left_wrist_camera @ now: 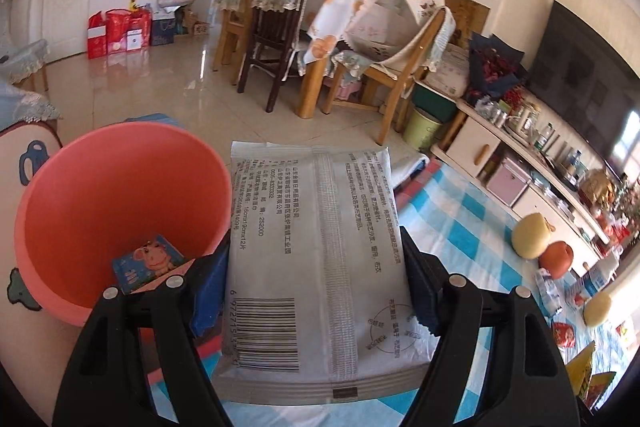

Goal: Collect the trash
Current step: 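Carry both items over the pink bucket and open both grippers to drop them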

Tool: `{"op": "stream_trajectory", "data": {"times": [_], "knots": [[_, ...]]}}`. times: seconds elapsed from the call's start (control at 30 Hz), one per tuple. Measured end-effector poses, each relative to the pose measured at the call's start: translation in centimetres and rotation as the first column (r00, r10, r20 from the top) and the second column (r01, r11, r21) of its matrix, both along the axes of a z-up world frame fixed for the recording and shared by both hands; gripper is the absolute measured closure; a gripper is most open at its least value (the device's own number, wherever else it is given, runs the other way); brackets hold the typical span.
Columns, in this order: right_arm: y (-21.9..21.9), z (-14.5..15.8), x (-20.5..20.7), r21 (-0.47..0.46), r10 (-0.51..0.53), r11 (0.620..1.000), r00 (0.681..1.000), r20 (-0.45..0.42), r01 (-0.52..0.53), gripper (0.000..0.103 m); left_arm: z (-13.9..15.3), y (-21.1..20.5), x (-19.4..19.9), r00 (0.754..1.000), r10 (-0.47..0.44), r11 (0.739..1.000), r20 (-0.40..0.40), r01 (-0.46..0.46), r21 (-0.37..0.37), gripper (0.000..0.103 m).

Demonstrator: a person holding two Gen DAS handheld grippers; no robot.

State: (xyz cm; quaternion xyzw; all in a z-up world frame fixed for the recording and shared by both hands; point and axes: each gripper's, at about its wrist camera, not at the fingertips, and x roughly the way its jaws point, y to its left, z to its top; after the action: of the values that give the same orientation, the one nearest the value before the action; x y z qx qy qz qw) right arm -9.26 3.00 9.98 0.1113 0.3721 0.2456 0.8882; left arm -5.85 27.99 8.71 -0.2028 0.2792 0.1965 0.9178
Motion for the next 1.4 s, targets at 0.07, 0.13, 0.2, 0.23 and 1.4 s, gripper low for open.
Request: {"op": "stream_trajectory", "data": {"times": [0.07,0.13,0.2,0.23,1.4], "knots": [[2.3,0.6,0.6,-0.005,0.043,0.999,0.999,0.001,-0.043,0.068,0.2,1.5,-0.1,0.999,0.036,0.999,0.0,-0.036,0.0,0.027],[4.7,1.3,1.2,-0.01,0.085,0.996,0.996,0.005,-0.085,0.067,0.6,3.2,-0.2,0.997,0.071,0.997,-0.003,-0.071,0.012,0.027],[7.2,2.0,1.9,-0.009,0.128,0.992,0.992,0.006,-0.128,0.067,0.9,4.9,-0.4,0.995,0.104,0.994,-0.007,-0.104,0.017,0.027],[8.6,2.2,2.3,-0.007,0.151,0.988,0.988,0.006,-0.151,0.067,1.0,5.9,-0.5,0.993,0.12,0.993,-0.012,-0.12,0.02,0.027],[21.4,0.9,6.4,-0.033,0.214,0.976,0.977,0.013,-0.214,0.012,-0.5,16.0,-3.3,0.95,0.296,0.951,0.096,-0.284,-0.121,0.019]]}}
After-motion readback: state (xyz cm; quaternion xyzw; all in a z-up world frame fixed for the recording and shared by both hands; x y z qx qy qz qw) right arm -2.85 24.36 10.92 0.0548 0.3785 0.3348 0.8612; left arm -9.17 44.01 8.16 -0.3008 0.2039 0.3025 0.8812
